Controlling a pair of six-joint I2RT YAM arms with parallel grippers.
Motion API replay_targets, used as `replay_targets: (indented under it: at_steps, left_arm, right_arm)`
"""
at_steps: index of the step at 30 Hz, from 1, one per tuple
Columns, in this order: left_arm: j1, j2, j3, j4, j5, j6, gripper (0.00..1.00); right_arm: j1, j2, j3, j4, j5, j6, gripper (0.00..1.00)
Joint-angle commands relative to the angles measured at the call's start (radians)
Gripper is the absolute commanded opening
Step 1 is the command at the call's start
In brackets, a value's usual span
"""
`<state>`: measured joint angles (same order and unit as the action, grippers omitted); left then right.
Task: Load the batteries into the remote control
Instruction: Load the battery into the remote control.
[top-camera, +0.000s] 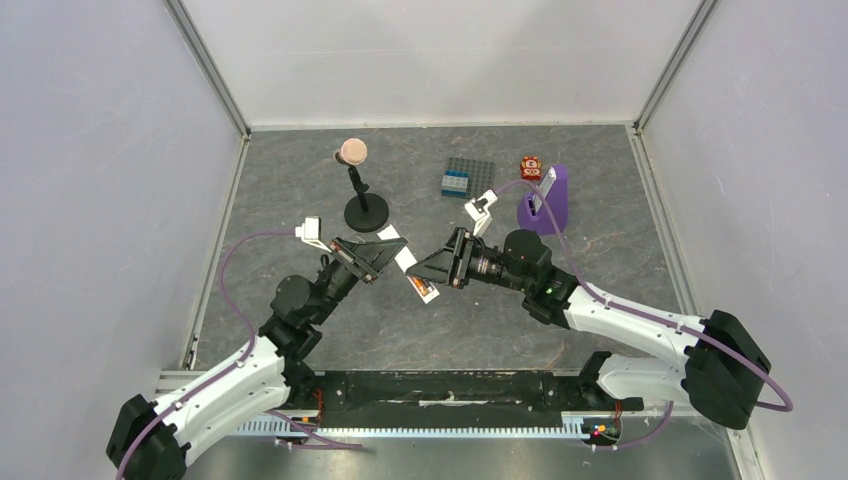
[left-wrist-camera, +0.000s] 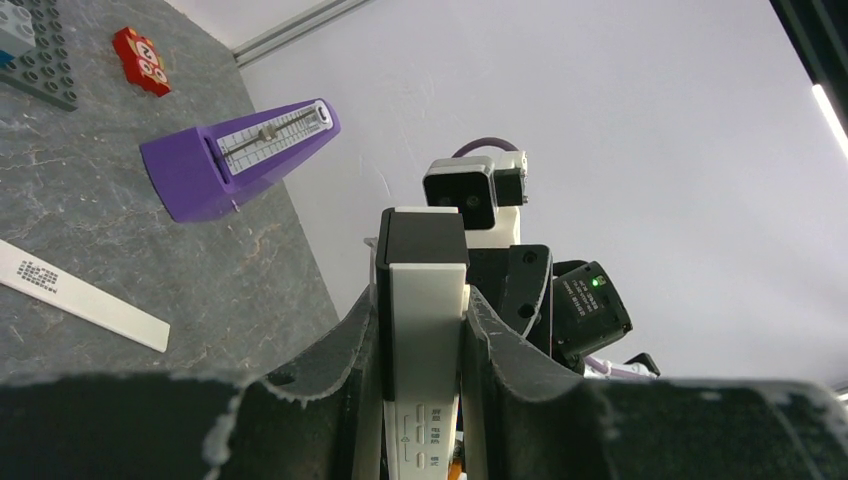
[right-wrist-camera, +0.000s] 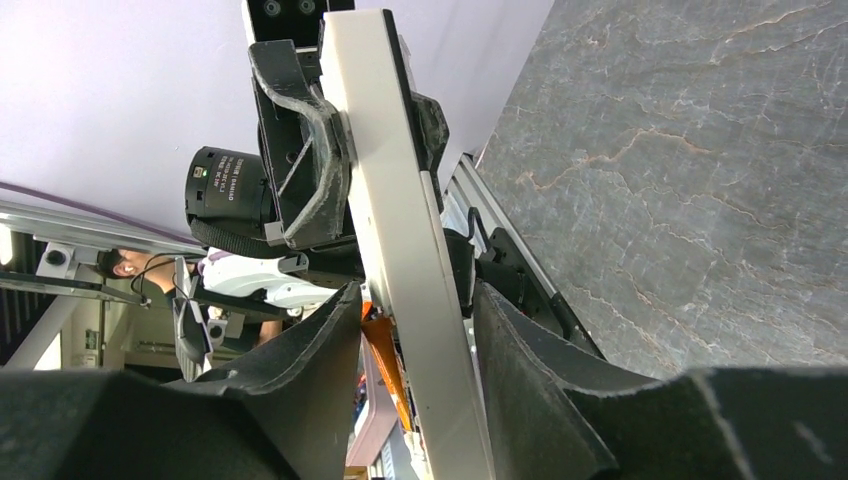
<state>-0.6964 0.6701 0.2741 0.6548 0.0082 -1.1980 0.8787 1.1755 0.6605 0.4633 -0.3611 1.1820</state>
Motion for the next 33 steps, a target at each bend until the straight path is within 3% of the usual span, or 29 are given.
replay_targets:
  at_steps: [1, 16, 18, 22, 27, 33]
  left_arm:
    - [0.001, -0.038, 0.077, 0.09, -0.074, -0.086, 0.02]
    - [0.001, -0.061, 0.082, 0.07, -0.097, -0.116, 0.02]
    - [0.001, -0.064, 0.083, 0.058, -0.097, -0.119, 0.02]
    - [0.001, -0.077, 0.081, 0.01, -0.102, -0.091, 0.02]
    - [0.001, -0.093, 0.048, -0.008, -0.112, -0.084, 0.02]
    - [0.001, -0.113, 0.022, -0.037, -0.118, -0.079, 0.02]
  right_arm:
    - [-0.004, 0.008, -0.017, -0.037, -0.01, -0.051, 0.46]
    - [-0.004, 0.014, -0.035, -0.038, -0.01, -0.057, 0.44]
    - [-0.004, 0.005, -0.038, -0.029, -0.006, -0.056, 0.5]
    - [-0.004, -0.029, -0.038, -0.004, 0.021, -0.066, 0.79]
    - [-0.006, -0.052, -0.013, -0.007, 0.019, -0.088, 0.88]
    - [-0.009, -0.083, -0.024, 0.029, 0.006, -0.103, 0.92]
